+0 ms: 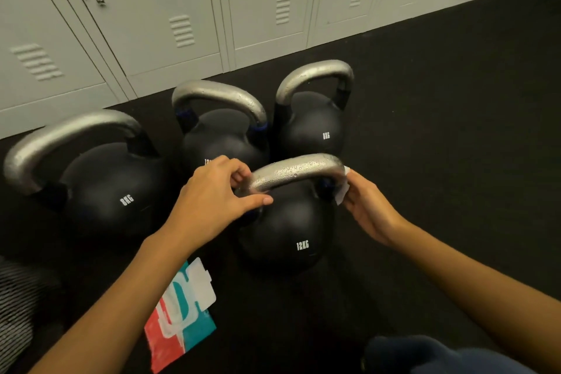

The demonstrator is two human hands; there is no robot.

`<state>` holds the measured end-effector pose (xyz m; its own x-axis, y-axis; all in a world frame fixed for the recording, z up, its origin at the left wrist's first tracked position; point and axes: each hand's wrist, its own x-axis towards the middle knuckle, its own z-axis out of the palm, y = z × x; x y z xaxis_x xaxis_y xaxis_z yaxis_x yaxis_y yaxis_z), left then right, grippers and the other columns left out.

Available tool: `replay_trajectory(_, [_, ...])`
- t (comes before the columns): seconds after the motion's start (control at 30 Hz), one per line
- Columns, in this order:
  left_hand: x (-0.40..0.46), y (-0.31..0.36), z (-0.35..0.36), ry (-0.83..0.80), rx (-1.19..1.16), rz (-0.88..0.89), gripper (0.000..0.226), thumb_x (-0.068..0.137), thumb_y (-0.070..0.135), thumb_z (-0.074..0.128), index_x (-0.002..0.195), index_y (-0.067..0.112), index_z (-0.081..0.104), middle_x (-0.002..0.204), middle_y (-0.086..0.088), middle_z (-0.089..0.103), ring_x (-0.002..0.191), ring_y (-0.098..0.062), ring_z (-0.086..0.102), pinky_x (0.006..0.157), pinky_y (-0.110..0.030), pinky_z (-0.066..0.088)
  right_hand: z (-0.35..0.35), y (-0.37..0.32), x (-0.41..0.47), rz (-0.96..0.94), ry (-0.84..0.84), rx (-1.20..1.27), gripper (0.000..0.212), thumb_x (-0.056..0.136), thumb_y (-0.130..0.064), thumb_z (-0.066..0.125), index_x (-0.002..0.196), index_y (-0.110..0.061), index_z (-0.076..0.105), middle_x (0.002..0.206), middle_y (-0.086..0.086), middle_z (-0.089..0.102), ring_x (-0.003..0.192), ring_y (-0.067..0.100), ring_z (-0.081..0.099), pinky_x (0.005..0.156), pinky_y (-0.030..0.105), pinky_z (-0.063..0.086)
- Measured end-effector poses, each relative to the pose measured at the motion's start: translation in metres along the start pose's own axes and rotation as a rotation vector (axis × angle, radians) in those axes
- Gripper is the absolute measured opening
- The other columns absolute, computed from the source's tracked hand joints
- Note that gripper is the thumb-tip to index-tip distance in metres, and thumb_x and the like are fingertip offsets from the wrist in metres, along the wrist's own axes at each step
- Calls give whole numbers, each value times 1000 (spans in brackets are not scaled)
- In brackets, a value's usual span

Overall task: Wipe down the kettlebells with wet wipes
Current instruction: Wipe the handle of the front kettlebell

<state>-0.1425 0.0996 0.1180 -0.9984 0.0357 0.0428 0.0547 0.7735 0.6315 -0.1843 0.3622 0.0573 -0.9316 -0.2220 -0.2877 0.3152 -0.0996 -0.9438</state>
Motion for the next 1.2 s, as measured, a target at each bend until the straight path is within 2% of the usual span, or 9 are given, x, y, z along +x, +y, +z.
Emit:
replay_trajectory(0.17, [-1,3,2,-1,-23,-16,48,61,54,77,97,25,63,92,12,58,86,-5,56,78,-27,50,0,10,4,29,35,41,35,105,-27,39,117,-12,68,113,13,70,116,23,63,99,34,47])
replay_trajectory(0.33, [3,16,-2,-94,19,-39,48,65,48,78,103,29,58,98,15,54,92,-3,55,70,-13,40,6,-3,9,-112,21,82,36,103,-12,35,119,-10,67,119,9,69,113,15,62,99,30,47])
replay_trajectory(0.43, [9,33,-3,-135,54,-33,58,62,53,78,110,32,52,106,15,51,99,-3,51,77,-13,40,8,-4,7,-220,8,98,29,102,-18,44,118,-14,68,123,2,68,122,13,58,105,30,42])
replay_trajectory(0.53, [17,55,-1,-164,127,-2,68,62,58,75,119,35,46,114,15,48,110,-6,46,89,-24,42,5,5,5,-254,9,137,34,92,-35,55,119,-19,68,127,1,67,127,14,56,109,33,39])
replay_trajectory(0.63, [28,73,-1,-191,211,-10,77,62,60,74,127,32,45,119,12,47,114,-9,44,97,-35,44,2,12,7,-194,27,233,27,96,-25,50,115,-19,69,121,2,70,120,14,60,100,30,43])
replay_trajectory(0.8, [37,84,6,-219,316,-56,60,61,64,70,108,33,48,104,12,50,98,-10,49,87,-38,47,-1,7,10,-49,-50,209,33,103,-21,42,125,-12,65,122,3,69,118,13,61,101,30,46])
replay_trajectory(0.97, [31,87,3,-167,326,-95,46,69,50,75,105,30,56,97,11,58,90,-10,56,82,-40,51,-4,-22,11,-82,-119,171,40,105,-30,38,113,-9,71,111,5,74,107,11,68,83,17,50])
replay_trajectory(1.1, [28,94,3,-143,302,-120,50,71,43,77,114,24,60,103,8,61,94,-9,57,85,-31,49,-5,-23,10,-201,-91,75,22,99,-19,54,113,-17,72,115,-2,72,110,5,64,88,18,49])
replay_trajectory(1.2, [25,97,4,-115,341,-115,48,72,44,76,113,23,64,105,5,64,95,-12,59,84,-30,47,-8,-6,14,-143,-27,159,24,99,-15,54,117,-22,69,121,-1,69,116,8,62,100,28,49])
